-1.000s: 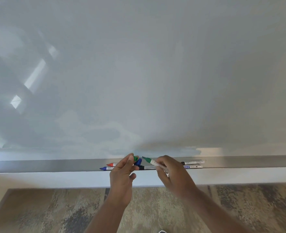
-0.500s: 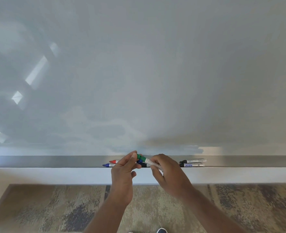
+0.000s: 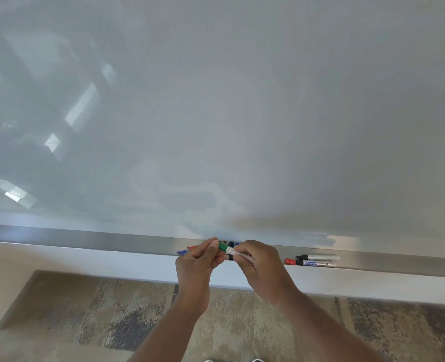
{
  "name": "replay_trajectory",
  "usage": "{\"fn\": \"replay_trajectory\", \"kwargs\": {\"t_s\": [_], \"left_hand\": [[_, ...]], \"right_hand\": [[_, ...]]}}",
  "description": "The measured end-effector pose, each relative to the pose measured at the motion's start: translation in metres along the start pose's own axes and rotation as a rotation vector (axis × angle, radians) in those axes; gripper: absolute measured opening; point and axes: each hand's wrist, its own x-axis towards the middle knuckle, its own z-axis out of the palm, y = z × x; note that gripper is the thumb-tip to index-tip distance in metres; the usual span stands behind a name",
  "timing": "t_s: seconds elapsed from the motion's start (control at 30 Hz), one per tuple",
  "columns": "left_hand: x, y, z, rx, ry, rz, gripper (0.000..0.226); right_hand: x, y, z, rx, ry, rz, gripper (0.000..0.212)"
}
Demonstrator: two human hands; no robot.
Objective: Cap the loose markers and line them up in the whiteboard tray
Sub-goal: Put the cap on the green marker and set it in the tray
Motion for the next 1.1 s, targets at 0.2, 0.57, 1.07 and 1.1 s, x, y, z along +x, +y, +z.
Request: {"fn": "replay_trajectory", "kwargs": {"t_s": [0.2,0.57,1.07,1.1], "left_hand": [[0.022,0.030,-0.052,0.088,0.175,0.001,0.009],[0.102,0.062,-0.161,0.356,0.542,0.017,0.004],[0.129,0.064,-0.201,0.994,0.411,-0.010,0.063],[0.129,0.064,-0.201,0.995,0.405,-0.006,0.063]], "right_hand": [[0.027,-0.014,0.043,-0.055,-0.093,-0.011,0.017],[0.092,-0.061,0.175,-0.367,-0.161,-0.090,0.021],[0.114,-0.066,0.228,-0.450,-0.265,-0.149,0.027],[0.115,-0.065,0.229,-0.447,-0.262,-0.150,0.029]]}}
